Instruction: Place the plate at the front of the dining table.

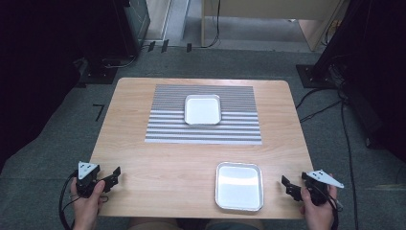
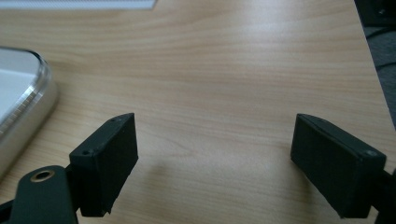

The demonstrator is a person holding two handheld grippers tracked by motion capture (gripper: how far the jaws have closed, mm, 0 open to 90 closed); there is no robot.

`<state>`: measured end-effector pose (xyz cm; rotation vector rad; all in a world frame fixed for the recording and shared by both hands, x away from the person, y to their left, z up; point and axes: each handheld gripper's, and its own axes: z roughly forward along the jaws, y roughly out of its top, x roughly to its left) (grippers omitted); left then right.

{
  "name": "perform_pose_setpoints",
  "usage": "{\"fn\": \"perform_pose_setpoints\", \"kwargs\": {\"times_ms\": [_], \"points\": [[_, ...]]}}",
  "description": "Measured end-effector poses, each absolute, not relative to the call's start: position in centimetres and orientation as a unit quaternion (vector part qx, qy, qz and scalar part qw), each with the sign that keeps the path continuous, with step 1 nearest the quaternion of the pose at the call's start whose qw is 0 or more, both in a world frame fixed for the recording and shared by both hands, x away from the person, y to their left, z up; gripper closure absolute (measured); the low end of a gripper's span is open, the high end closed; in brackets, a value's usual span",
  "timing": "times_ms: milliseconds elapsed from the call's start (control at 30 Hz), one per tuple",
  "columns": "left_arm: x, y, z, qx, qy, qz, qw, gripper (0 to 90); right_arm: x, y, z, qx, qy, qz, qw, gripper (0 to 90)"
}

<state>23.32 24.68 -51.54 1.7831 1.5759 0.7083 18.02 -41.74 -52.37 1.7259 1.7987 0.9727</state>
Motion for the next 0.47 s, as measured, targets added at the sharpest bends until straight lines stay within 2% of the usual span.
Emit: {"fn": "perform_pose_setpoints", "kwargs": {"times_ms": [100, 200, 467], "points": [[23.05, 24.66, -51.77, 0.690, 0.600, 0.264, 0.308, 18.3, 18.04, -41.07, -52.56, 0.621, 0.671, 0.311, 0.258, 12.7], [23.00, 24.43, -51.78, 0.700, 0.588, 0.265, 0.307, 18.0, 17.30, -40.79, -52.97, 0.625, 0.658, 0.317, 0.277, 11.9], [23.13, 24.59, -51.78, 0.700, 0.589, 0.258, 0.311, 17.1, 17.17, -40.97, -53.07, 0.629, 0.653, 0.316, 0.279, 8.9]]}}
